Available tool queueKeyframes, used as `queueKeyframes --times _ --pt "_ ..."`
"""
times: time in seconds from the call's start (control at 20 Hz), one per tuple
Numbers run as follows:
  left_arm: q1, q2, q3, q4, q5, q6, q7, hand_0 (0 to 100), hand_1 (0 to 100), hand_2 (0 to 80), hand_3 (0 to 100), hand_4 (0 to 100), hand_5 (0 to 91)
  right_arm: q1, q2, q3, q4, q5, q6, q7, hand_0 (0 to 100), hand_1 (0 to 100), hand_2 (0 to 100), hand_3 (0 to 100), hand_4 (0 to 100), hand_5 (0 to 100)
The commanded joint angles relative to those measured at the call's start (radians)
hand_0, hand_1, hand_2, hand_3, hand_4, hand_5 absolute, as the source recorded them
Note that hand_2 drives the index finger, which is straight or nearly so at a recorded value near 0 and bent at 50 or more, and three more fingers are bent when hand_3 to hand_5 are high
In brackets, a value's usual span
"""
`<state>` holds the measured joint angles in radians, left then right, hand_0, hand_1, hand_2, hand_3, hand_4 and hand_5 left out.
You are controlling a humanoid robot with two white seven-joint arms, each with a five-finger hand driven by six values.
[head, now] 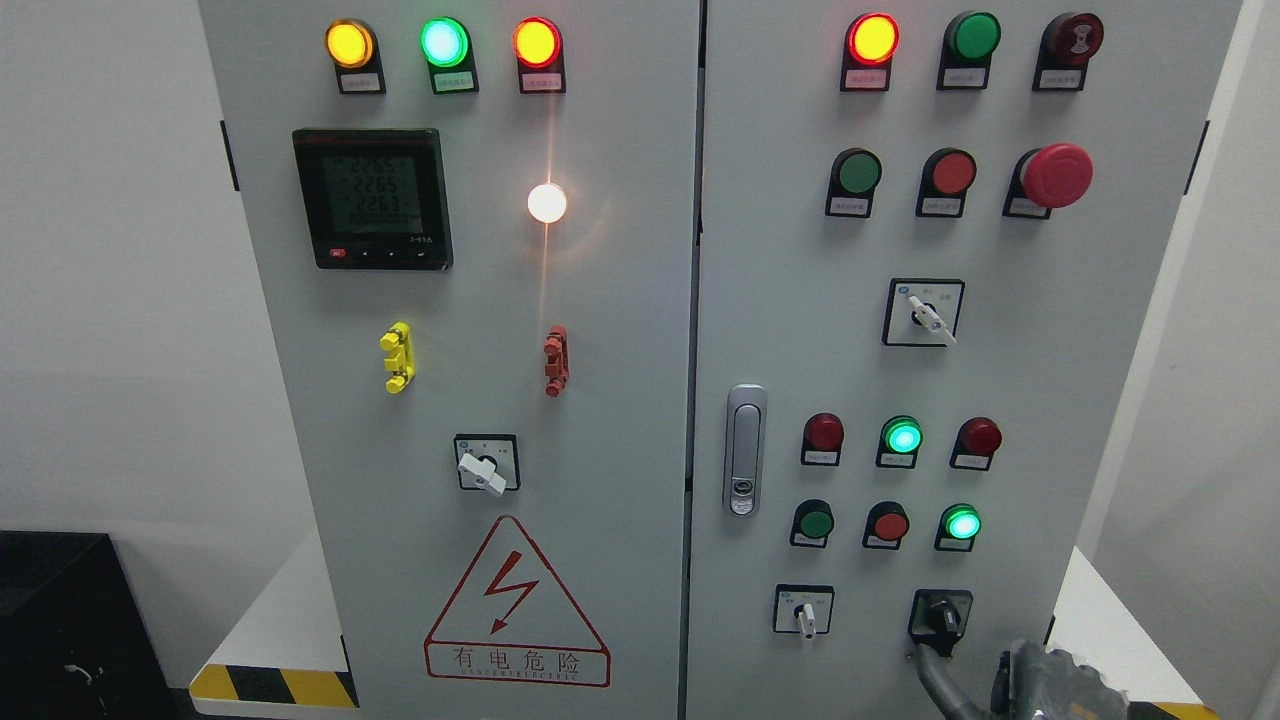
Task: Flip black knob to close circuit
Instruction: 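Raise the right hand up to the black rotary knob at the bottom, then grip the black knob with the right hand and twist it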
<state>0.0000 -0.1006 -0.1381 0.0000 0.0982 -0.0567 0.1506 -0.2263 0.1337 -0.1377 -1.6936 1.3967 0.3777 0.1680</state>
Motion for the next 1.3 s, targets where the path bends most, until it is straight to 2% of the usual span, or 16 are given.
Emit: queueKeyframes --times 0.0,0.35,1.25 --pt "0.023 -0.001 0.0 -0.029 0.0 0.0 0.0 12 56 0.0 0 0 0.0 -0.018 0.001 -0.01 0.023 -0.001 0.0 -0.001 0 3 93 100 95 92" --pt "0.023 -0.001 0.0 -0.029 0.0 0.0 0.0 12 56 0.0 0 0 0.0 -0.016 0.001 -0.043 0.023 -0.002 -0.003 -0.001 0 4 93 100 95 92" --pt "0.023 -0.001 0.0 -0.029 0.0 0.0 0.0 12 56 0.0 0 0 0.0 -0.019 0.001 -0.053 0.022 -0.013 -0.005 -0.002 0 4 93 100 95 92"
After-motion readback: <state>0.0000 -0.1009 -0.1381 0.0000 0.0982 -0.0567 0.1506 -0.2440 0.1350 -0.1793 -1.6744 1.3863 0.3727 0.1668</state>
